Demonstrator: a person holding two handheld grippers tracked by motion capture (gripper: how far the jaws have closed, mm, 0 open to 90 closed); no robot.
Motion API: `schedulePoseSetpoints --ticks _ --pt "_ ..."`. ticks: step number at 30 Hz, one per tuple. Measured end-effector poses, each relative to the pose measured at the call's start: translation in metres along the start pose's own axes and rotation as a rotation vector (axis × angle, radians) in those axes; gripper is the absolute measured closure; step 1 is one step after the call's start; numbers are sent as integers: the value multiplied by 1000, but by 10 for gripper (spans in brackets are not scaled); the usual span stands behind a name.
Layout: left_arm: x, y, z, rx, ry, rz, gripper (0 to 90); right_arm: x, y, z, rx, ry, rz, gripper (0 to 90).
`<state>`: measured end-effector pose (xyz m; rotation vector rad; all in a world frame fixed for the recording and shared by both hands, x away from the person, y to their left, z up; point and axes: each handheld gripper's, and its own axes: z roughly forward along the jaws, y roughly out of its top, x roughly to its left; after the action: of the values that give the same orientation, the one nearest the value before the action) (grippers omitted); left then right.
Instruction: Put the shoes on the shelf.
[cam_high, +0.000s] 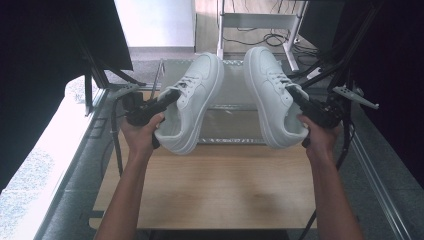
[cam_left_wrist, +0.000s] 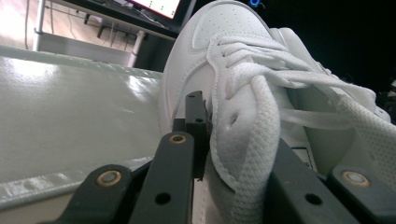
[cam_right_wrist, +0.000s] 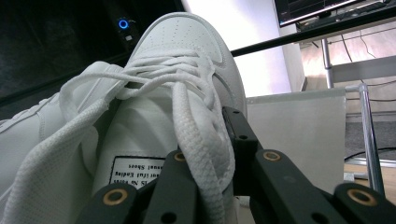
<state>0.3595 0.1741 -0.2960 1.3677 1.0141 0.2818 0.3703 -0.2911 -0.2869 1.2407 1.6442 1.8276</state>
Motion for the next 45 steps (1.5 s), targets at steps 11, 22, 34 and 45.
schedulePoseSetpoints --ticks 11,22,34,45 --pt "6 24 25 6 43 2 831 -2 11 35 6 -22 54 842" --pt "8 43 46 27 80 18 831 0 23 59 22 -49 49 842" --pt "20 62 71 32 135 -12 831 -8 40 88 37 -114 60 842" --pt "34 68 114 87 191 -42 829 -13 40 134 89 -158 79 842"
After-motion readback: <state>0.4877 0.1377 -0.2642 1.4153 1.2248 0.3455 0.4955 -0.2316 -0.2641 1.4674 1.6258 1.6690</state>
